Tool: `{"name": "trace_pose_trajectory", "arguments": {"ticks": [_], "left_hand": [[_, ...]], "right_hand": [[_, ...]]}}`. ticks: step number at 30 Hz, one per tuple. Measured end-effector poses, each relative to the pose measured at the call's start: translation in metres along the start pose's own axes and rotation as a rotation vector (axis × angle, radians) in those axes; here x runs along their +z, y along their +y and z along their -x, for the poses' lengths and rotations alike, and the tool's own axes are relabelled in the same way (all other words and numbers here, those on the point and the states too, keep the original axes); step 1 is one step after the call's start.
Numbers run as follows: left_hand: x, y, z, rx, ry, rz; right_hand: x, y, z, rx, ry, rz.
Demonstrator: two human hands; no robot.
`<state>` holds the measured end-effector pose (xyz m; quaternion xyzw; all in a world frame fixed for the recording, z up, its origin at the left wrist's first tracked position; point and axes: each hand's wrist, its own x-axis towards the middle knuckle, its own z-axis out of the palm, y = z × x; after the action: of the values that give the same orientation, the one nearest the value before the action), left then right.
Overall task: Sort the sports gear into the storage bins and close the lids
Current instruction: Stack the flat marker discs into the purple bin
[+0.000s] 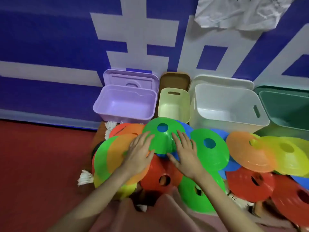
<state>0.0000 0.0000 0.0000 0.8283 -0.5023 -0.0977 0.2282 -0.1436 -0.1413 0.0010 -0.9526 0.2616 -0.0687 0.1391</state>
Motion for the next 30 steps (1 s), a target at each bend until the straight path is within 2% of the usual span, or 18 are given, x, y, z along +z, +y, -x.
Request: {"name": "trace_pose_trajectory", "arguments": {"ticks": [4, 8, 13, 20, 22, 24, 28, 30], "left_hand": [[0.000, -0.003, -0.024, 0.004, -0.069, -0.070], [0.005, -0.010, -0.029, 0.000, -0.119, -0.114], [0.007, -0.017, -0.029, -0.030, -0.133, -0.115], [-0.004, -0.031, -0.026, -0.097, 0.007, 0.120], [-0.014, -0.029, -0.026, -0.119, 0.078, 0.162], [-0.023, -0.025, -0.025, -0.169, 0.109, 0.228], [-0.030, -0.019, -0.023, -0.331, 0.121, 0.547], [-0.031, -0.013, -0.020, -0.426, 0.138, 0.708]], "right_hand": [[-0.001, -0.003, -0.029, -0.054, -0.139, 0.064], [0.011, -0.006, -0.048, -0.080, -0.185, 0.160], [0.023, -0.011, -0.058, -0.097, -0.169, 0.232], [0.011, -0.002, -0.062, -0.077, -0.003, 0.132], [-0.006, 0.000, -0.059, -0.062, 0.099, -0.018], [-0.026, -0.003, -0.052, 0.012, 0.159, -0.285], [-0.044, -0.014, -0.030, 0.096, 0.055, -0.890], [-0.042, -0.018, -0.024, 0.195, -0.036, -1.295]]}}
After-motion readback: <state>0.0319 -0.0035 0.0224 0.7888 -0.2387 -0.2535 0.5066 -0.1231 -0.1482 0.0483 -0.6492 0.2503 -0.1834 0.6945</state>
